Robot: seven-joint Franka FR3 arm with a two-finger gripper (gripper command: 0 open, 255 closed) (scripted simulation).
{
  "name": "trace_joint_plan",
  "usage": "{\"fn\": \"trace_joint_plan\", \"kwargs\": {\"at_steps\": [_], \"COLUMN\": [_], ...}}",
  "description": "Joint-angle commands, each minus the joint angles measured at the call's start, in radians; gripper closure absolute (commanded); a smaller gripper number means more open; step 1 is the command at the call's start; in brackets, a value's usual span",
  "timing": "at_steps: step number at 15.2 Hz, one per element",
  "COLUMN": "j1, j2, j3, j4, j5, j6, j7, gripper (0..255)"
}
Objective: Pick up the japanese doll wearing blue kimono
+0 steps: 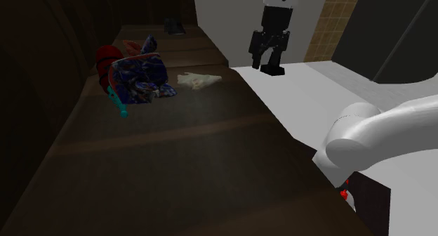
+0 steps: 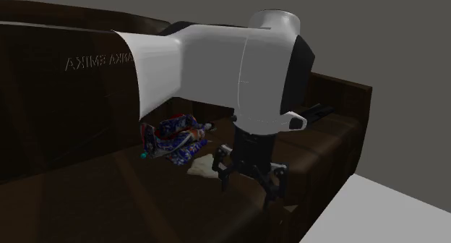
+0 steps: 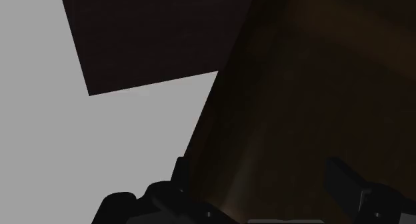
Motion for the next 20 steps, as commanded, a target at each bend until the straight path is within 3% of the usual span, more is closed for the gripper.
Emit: {"fn": "trace_joint_plan", "kwargs": {"at_steps": [1, 11, 20], "j1": [0.0, 0.029, 0.037], "j2": [0.0, 0.183, 0.396], "j3": [0.0, 0.13, 0.23], "j4": [0.0, 0.142, 0.356], "j5": [0.0, 0.2, 0.297], "j6": [0.0, 0.142, 0.268], "j7": [0.0, 0.258, 0.472], "gripper": [0, 0, 0]}}
